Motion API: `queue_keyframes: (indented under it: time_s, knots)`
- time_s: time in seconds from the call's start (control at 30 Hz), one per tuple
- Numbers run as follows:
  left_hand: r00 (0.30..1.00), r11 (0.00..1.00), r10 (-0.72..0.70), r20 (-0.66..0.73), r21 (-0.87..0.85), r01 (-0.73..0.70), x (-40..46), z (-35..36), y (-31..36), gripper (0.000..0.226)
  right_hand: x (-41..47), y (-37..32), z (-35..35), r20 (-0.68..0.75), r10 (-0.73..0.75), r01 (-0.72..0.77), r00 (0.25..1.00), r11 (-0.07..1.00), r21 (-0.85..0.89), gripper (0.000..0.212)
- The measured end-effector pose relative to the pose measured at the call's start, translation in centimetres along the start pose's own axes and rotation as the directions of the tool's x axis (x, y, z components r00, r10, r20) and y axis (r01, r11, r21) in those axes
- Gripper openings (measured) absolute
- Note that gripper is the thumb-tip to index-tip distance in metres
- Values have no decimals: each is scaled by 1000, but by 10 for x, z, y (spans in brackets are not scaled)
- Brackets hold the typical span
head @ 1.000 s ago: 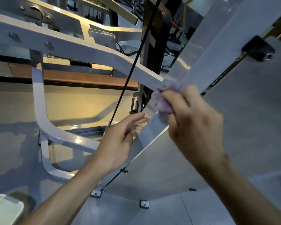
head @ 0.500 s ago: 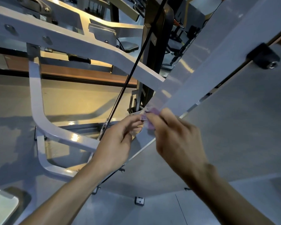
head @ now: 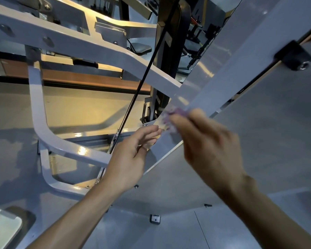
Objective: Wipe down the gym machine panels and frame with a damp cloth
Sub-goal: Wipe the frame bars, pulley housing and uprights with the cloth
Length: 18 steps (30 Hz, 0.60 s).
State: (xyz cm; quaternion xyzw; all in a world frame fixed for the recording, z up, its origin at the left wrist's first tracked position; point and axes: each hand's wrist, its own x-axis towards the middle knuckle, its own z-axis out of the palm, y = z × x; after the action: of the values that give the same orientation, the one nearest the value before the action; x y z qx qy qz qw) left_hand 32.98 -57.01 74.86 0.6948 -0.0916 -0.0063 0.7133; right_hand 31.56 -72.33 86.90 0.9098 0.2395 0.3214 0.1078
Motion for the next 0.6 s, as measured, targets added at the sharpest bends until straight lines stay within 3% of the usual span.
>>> queue_keyframes:
  time_s: [0.1,0.33,0.5,0.6]
  knots:
    - [1000,1000,-7,7,-1,7,-2,1,-2,57,9,3,-11,-113,120,-117,986,993,35,22]
    - [1000,999,2,0,49,-2,-3,0,-1,65,-23,-10,29,143,-92,95,986,995,-20,24]
    - [1000,999,-2,-9,41,2,-5,4,2,59,3,8,-8,-17,91,-90,996,995,50,13]
    - [1000,999,3,-17,44,-3,-6,5,3,65,-12,-1,17,17,-18,18,1000,1000,18,15]
